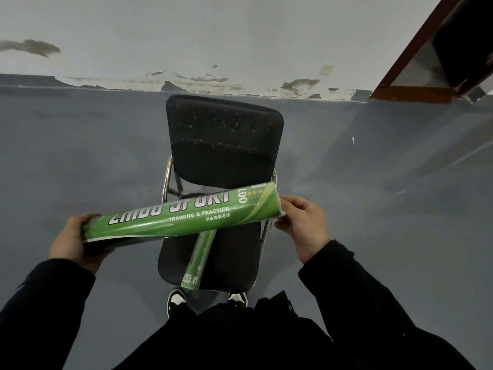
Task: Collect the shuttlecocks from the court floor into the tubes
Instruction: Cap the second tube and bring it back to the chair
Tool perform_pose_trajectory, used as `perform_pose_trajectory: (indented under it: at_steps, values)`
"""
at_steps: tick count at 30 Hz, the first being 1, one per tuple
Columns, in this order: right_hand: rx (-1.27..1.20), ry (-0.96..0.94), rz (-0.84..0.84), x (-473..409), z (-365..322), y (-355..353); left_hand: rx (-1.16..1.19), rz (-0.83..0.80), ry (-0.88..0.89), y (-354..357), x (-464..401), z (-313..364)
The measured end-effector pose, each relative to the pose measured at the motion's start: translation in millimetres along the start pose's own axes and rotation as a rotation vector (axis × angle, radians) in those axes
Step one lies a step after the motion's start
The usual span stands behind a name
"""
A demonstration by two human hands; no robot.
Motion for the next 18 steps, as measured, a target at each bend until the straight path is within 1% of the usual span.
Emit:
perform_pose_trajectory:
  at_steps: [3,7,9,12,13,15,18]
  values:
    - [-0.077,-0.11,0.031,1.7,0.3,-0.9,0.028,-0.001,-0.037,0.4,2.8,-4.0]
    - [-0.151,-0.208,0.125,2.0,5.6,-1.5,0.078,0.02,-0.027,1.8,1.6,-10.0]
    - [-0.198,-0.241,0.104,2.1,5.2,-0.6,0.102,0.025,-0.029,1.3,0.2,-11.7]
    - [-0.302,-0.318,0.027,5.8,0.0,2.1,0.151,-0.016,-0.055,6.0,1.9,-15.8]
    - [-0.296,-0.342,0.019,7.0,-2.2,2.1,0.151,-0.027,-0.056,6.9,2.7,-17.3]
    - [-0.176,-0.369,0.027,8.0,-9.5,0.9,0.151,-0.007,-0.03,3.8,2.7,-17.6]
    - [0.151,-0.311,0.032,5.3,-25.8,-2.2,0.151,0.052,0.011,-14.9,-7.1,-17.3]
Point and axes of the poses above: each hand's wrist, its own x-axis away from the middle knuckle, its own y-axis out of the palm, z = x × y, the point moved 5 cm from there along -x, towards the middle knuckle, and after that the axes turned 14 degrees about y, right-handed, at the moved point
